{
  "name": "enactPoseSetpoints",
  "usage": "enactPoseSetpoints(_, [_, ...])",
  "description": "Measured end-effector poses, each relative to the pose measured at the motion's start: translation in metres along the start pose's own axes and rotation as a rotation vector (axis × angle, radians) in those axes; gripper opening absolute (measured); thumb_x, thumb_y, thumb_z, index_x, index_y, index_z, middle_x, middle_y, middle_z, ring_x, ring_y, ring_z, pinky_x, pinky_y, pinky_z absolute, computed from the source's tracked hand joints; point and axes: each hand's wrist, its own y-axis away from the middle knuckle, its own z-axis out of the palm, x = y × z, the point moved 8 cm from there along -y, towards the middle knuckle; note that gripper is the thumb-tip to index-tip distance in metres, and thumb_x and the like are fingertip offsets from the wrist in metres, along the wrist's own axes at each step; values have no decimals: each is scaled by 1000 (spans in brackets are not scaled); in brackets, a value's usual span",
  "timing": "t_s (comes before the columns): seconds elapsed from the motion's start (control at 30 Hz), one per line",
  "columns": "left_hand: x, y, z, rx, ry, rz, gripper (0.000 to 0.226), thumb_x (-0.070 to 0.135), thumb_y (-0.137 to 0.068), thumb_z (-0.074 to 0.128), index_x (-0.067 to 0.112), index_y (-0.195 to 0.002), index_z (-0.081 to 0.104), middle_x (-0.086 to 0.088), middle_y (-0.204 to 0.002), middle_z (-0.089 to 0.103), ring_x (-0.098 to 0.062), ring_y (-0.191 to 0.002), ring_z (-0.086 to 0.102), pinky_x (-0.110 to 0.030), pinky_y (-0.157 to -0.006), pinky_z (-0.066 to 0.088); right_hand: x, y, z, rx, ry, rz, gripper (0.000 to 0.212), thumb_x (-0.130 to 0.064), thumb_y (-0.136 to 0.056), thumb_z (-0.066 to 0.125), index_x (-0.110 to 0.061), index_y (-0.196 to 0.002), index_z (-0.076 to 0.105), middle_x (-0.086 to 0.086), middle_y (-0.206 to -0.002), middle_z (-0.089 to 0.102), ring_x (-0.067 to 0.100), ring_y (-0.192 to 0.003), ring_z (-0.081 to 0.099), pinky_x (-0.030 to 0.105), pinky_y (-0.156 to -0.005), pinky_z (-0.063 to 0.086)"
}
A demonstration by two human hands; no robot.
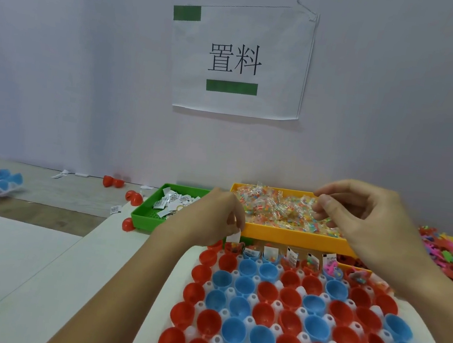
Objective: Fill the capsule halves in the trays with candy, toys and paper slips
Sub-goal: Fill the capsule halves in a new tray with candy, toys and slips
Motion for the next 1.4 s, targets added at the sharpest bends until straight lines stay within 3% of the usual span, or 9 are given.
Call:
enactPoseSetpoints(0.23, [8, -1, 8, -60, -23, 14, 8, 9, -82, 77, 15, -89, 77, -2, -87, 71, -15, -77, 67, -35, -76, 59, -1, 0, -1, -1, -8, -2, 12, -16, -95, 63, -24, -96, 72, -13, -82, 75, 3, -78, 71, 11, -69, 54])
enactPoseSetpoints(0.53, [8, -2, 10, -72, -51, 5, 8, 12, -85, 75, 14, -91, 79, -2, -93, 73, -16, -83, 68, -36, -81, 59, 0, -2, -4, 5, -16, -6, 13, -14, -94, 64, -24, -95, 72, -11, -81, 75, 5, -78, 72, 14, -68, 55])
enactPoseSetpoints(0.8, [7, -3, 14, -65, -89, 18, 13, 2, -86, 70, 11, -89, 79, -3, -89, 74, -14, -79, 68, -30, -79, 59, 13, -9, -20, 28, 27, 25, 13, -17, -95, 64, -26, -96, 72, -13, -82, 75, 4, -76, 72, 15, -63, 54])
enactPoseSetpoints(0.87, [6, -3, 14, -67, -91, 20, 12, 3, -86, 70, 12, -89, 79, -3, -90, 73, -15, -81, 68, -33, -81, 59, 21, -11, -30, 47, 55, 63, 13, -17, -95, 64, -28, -94, 72, -14, -81, 75, 3, -75, 72, 18, -63, 53])
enactPoseSetpoints(1.03, [8, -2, 8, -30, -94, 27, 18, 18, -95, 61, 18, -104, 76, 0, -104, 70, -15, -88, 65, -37, -84, 58, 47, -13, -66, 98, 119, 201, 14, -16, -95, 64, -27, -93, 73, -6, -82, 76, 6, -76, 72, 33, -79, 55])
enactPoseSetpoints(1.2, [19, -1, -8, 72, -58, 62, 20, 18, -97, 56, 19, -103, 74, 9, -90, 67, -4, -79, 63, -23, -76, 55, 72, -10, -94, 90, 249, 342, 14, -15, -95, 65, -27, -96, 72, -2, -93, 74, 16, -88, 71, 40, -87, 54])
enactPoseSetpoints(1.27, [21, -2, -11, 106, -43, 76, 20, 19, -97, 54, 21, -104, 73, 9, -90, 66, -4, -78, 62, -17, -72, 50, 81, -8, -101, 69, 351, 382, 11, -14, -94, 66, -24, -95, 72, 1, -97, 72, 19, -93, 67, 37, -84, 51])
enactPoseSetpoints(1.4, [18, -4, -5, 80, -57, 65, 22, 21, -100, 50, 23, -113, 68, 6, -109, 65, -6, -90, 57, -18, -76, 43, 103, -3, -100, -51, 593, 495, 8, -15, -90, 72, -23, -87, 70, 9, -107, 67, 21, -96, 60, 35, -81, 48])
